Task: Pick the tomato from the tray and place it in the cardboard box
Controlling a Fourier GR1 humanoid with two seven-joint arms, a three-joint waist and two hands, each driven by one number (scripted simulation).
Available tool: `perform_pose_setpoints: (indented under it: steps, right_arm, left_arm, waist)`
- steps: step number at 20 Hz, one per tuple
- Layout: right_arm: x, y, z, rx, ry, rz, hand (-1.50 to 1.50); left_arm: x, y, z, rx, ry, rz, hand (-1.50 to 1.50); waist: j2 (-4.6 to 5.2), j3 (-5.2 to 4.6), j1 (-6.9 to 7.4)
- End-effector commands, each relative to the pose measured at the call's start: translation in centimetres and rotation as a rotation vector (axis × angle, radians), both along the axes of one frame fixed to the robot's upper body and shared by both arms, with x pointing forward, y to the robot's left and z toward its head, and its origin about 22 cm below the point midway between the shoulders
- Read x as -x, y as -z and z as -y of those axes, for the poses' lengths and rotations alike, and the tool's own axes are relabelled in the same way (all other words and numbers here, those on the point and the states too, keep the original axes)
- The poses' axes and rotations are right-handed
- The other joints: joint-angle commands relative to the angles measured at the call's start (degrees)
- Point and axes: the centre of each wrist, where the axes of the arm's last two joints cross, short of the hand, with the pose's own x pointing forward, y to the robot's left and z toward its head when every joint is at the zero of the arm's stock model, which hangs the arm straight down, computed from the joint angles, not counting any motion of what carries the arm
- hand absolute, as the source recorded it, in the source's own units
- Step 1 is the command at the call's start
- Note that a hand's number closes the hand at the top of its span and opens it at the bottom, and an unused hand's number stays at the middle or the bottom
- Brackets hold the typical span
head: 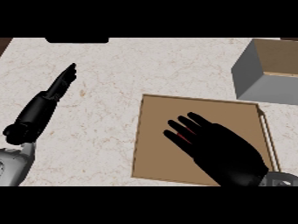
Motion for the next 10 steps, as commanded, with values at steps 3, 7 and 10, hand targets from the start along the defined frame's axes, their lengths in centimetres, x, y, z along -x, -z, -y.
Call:
perform_pose_setpoints:
  steps: [3,7,10]
  right_arm:
    - [0.1,1.6,0.1,0.015,0.015,0.023,-1.5]
    - [-1.2,2.1,-1.1,0.028,0.022,0.034,-1.5]
    - [-2.8,4.0,-1.5,0.087,0.032,0.055,-1.5]
  left_arm:
    - [0.4,0.5,-0.1,-0.009,-0.001,0.001,0.0]
    - [0.5,1.4,-1.4,0.015,-0.007,0.009,0.0]
    - [0.4,1.0,-0.2,0.011,0.018,0.004,0.0]
  waist:
    - [0.02,0.01,-0.06]
    - [0.04,0.0,0.01]
    - [0.1,0.0,0.17]
